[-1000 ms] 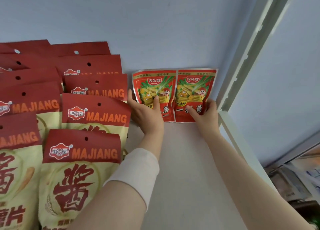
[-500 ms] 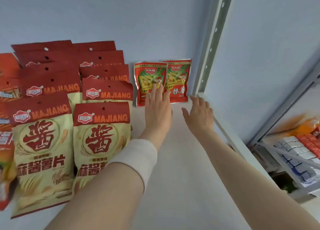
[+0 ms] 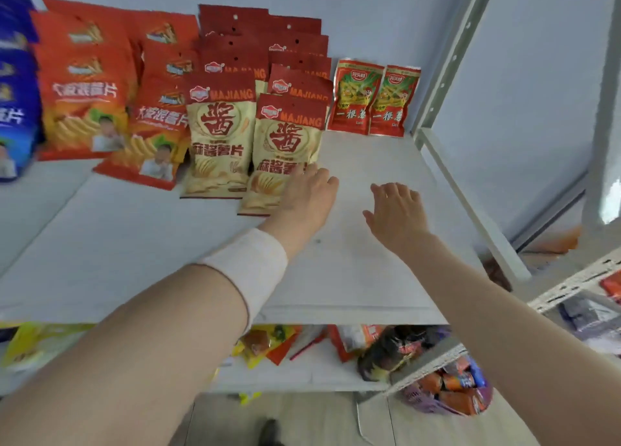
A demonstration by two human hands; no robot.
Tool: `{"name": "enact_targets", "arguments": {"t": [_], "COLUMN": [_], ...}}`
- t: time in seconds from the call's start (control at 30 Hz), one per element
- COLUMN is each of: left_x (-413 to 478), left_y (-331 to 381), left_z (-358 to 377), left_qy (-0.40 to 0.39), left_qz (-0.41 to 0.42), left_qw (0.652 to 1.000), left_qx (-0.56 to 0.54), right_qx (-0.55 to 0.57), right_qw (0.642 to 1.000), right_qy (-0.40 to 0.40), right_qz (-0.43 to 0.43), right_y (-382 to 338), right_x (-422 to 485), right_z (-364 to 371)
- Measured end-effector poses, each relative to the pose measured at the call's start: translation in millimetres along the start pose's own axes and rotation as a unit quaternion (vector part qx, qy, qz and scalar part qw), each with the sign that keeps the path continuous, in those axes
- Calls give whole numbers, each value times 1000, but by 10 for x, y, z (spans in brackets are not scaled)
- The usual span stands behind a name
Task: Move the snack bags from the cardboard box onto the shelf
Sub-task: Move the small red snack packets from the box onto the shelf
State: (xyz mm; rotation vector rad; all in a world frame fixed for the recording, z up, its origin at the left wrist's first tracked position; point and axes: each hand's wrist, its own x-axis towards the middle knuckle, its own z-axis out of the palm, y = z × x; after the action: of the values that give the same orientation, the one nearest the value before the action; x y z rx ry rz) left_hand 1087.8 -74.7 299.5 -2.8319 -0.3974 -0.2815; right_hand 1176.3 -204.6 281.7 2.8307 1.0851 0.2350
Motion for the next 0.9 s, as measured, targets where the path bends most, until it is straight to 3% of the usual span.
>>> {"name": "enact_targets", "arguments": {"t": [0.23,0.43,0.77,0.9], "left_x": [-1685,-3229,-6093,-7350], "left_y": [-615,-1261,-2406,-2703], "left_z": [-242,-331,-267,-88], "left_qy": [-88,-137,-207,-224], "left_qz": [-113,-224,-375,-454], "left_qw": [989,963,903,862], "left_qx": [37,59,42,12], "right_qx": [31,44,3,-16], "right_qw": [992,967,894,839], "right_qy": [-19,-8,-3,-7], "right_qz": [-122,-252,-448,-544], "right_y": [-947,-2177,-4927,-6054], "right_x": [-883,-1489,-2829,-3525], "right_z": [-181,-450,-689,-619]}}
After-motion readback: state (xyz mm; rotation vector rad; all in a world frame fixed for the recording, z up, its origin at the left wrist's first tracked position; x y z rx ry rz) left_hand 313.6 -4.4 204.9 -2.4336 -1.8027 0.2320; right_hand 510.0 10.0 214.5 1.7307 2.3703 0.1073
